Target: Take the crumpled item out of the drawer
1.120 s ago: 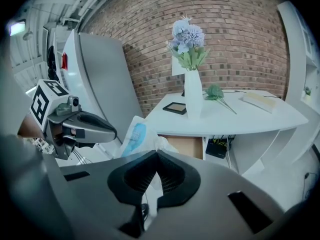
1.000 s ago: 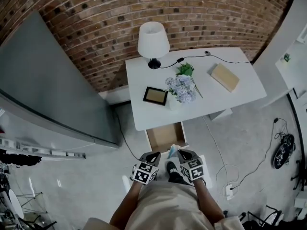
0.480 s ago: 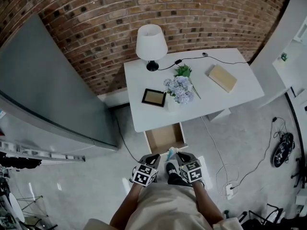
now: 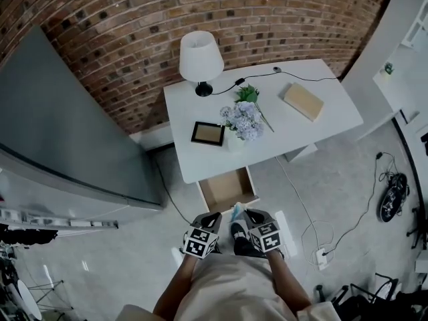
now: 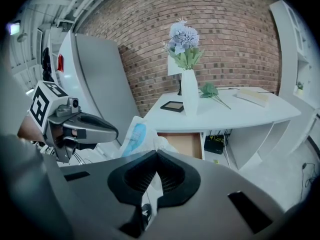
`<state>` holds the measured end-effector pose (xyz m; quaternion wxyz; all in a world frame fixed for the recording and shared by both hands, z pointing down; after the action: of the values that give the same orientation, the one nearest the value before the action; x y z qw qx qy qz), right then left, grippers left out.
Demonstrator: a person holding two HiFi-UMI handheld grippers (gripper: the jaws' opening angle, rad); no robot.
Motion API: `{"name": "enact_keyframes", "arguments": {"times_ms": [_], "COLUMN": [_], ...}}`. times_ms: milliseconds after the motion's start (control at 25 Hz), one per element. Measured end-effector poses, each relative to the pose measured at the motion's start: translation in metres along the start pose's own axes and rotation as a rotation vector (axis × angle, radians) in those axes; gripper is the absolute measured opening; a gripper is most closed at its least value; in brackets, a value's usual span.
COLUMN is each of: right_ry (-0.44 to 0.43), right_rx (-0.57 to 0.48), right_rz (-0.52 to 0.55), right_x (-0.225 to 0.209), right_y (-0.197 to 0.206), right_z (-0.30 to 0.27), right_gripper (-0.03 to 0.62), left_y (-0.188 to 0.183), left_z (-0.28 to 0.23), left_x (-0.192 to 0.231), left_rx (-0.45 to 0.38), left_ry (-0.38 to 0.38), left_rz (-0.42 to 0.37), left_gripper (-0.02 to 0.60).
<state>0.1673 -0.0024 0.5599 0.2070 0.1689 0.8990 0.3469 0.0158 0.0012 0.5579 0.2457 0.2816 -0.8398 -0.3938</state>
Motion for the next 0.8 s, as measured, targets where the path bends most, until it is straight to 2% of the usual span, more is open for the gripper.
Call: {"name": "enact_keyframes", "arguments": {"times_ms": [800], "right_ry": [0.01], "right_rx": [-0.004], "right_rz": [0.009], "right_x": [-0.0038], "right_y": [-0.0068], "right_z": [-0.0038], "right_gripper": [0.026], "left_y": [0.0013], "left_z": [0.0048], "left_x": [0.0066], "left_rx": [-0.007], "left_ry": [-0.006], "left_rz": [0.039], "left_gripper": [0.017]}}
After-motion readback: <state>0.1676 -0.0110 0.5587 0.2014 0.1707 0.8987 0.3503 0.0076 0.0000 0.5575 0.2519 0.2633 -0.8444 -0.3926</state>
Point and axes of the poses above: the fingertips, and each gripper's own axes: z backward along the fingers, x to its left, y out of its underside, the point moved 5 cm from there along z, backward along the fingers, and after that the axes turned 4 degrees about -z, right-handed, at the moved point
